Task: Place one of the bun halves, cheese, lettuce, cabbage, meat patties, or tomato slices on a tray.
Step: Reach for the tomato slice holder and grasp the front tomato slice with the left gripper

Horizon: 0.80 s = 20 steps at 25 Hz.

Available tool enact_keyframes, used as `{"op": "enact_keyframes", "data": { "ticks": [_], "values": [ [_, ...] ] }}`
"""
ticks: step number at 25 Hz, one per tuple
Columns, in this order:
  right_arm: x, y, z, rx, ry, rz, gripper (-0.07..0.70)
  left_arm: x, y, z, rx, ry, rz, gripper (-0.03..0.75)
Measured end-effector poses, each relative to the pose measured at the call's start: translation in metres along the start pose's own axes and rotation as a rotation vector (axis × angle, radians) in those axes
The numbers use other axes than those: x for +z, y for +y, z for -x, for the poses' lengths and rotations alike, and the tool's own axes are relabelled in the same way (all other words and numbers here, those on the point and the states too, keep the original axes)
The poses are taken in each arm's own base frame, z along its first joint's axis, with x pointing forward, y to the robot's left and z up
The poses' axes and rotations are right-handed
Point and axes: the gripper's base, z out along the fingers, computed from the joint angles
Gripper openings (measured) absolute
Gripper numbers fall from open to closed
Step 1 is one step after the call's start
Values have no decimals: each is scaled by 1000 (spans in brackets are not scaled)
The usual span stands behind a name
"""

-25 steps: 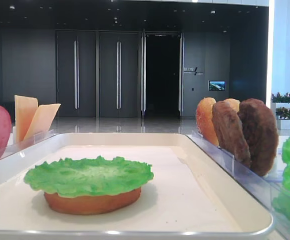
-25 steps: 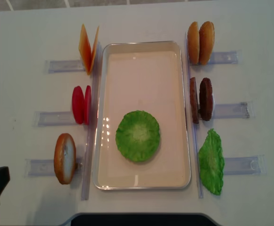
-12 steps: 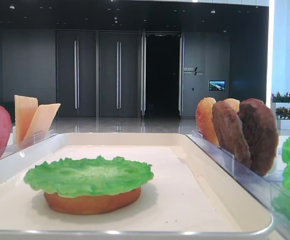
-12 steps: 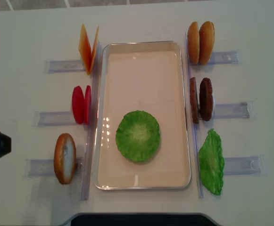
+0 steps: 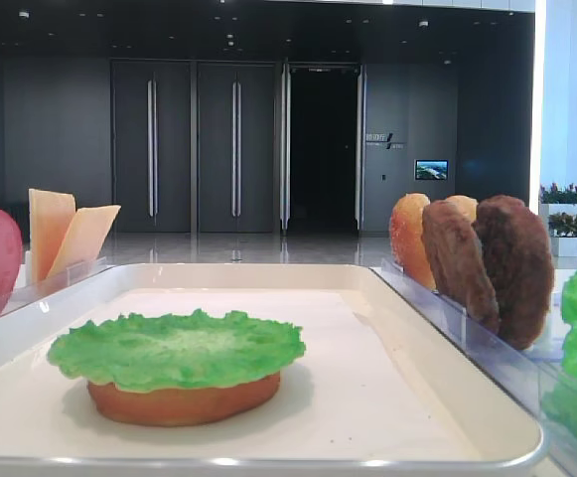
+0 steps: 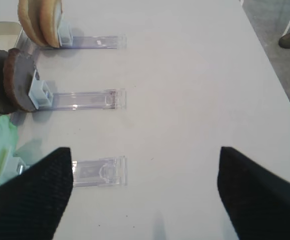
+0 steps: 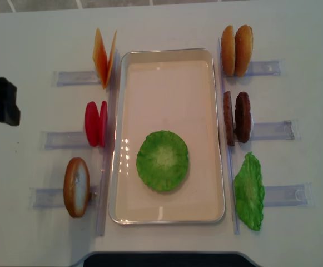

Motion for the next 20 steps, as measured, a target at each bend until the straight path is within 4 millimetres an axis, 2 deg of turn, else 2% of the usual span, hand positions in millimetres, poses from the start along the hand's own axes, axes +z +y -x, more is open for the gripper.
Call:
{"op": "enact_keyframes", "data": {
  "ticks": [5, 12, 16, 20],
  "values": [
    [0, 0, 0, 0, 0, 0, 589, 18, -2, 31, 2, 49, 21, 537],
    [0, 0, 0, 0, 0, 1, 589, 44, -4, 64, 18, 104, 53, 537],
    [0, 0, 0, 0, 0, 1, 589, 56, -5, 73, -1, 131, 58, 537],
    [0, 0, 0, 0, 0, 1, 589, 58, -6, 74, -19, 139, 60, 537]
  ]
}}
